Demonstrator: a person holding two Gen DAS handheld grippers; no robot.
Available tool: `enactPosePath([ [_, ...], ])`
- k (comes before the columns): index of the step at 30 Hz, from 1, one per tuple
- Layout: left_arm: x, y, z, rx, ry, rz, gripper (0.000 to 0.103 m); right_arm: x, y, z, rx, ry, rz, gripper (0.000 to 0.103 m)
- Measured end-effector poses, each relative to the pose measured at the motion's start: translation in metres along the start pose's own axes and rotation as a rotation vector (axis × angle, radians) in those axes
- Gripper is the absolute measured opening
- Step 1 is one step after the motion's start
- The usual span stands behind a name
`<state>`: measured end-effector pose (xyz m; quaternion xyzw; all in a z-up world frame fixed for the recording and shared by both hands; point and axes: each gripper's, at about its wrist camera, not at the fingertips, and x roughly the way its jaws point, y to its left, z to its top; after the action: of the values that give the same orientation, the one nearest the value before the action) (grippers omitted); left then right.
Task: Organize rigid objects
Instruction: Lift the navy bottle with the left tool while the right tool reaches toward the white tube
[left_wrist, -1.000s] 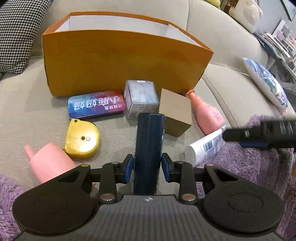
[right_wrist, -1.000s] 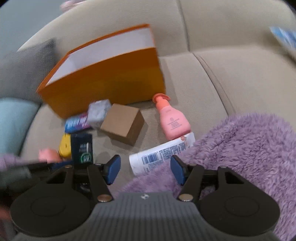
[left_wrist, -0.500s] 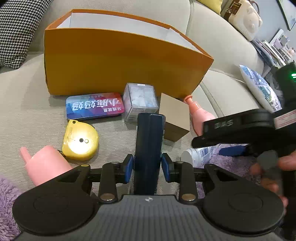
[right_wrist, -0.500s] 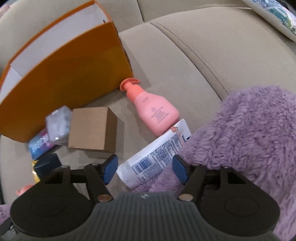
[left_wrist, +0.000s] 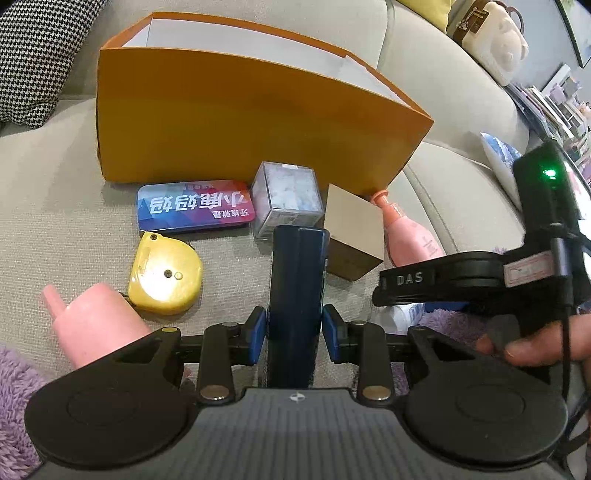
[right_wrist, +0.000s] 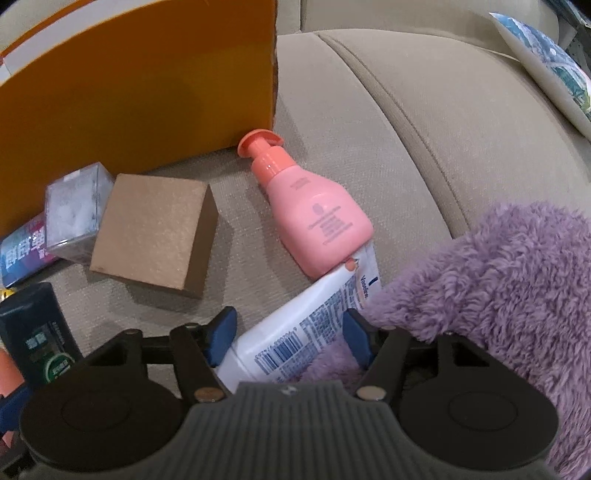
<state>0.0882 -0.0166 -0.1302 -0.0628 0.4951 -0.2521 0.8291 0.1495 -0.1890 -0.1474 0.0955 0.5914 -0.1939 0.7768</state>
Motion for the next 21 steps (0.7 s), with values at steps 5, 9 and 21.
enactPosePath([
  [5, 0.0, 0.0, 0.0, 0.004, -0.001, 0.005, 0.037, -0.01, -0.01, -0.006, 0.025, -0.042, 0.03, 0.042],
  [9, -0.001, 0.0, 0.0, 0.006, -0.002, 0.011, 0.037, -0.019, -0.022, -0.01, 0.046, -0.084, 0.076, 0.025],
  [21, -0.004, 0.007, 0.0, -0.009, -0.001, 0.042, 0.037, -0.045, -0.035, -0.009, -0.063, -0.08, 0.287, 0.007],
])
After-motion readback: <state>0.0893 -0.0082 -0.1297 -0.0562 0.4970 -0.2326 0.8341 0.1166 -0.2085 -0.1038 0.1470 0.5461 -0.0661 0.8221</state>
